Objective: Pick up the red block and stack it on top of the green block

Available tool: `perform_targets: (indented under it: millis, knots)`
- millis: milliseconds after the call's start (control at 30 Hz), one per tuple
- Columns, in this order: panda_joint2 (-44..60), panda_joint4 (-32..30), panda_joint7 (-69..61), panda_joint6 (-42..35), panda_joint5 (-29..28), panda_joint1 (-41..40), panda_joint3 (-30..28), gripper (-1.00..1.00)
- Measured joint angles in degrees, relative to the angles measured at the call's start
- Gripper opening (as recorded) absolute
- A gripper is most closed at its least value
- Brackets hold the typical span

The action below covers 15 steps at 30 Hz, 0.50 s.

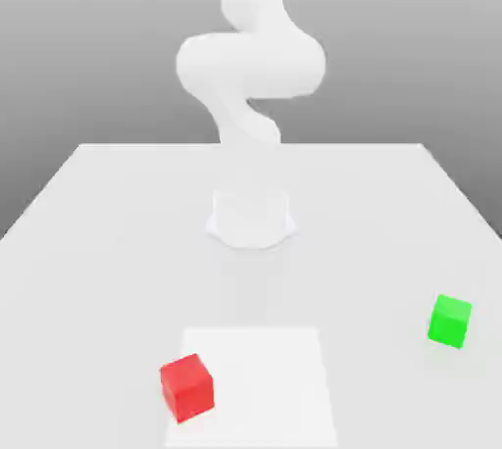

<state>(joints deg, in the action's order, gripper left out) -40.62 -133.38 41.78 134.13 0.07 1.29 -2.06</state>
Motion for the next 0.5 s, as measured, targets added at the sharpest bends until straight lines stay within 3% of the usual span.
perform_targets:
  millis: [500]
  knots:
    - [31.5, -9.6, -26.7, 14.1, 3.6, 4.9, -10.5, 0.0]
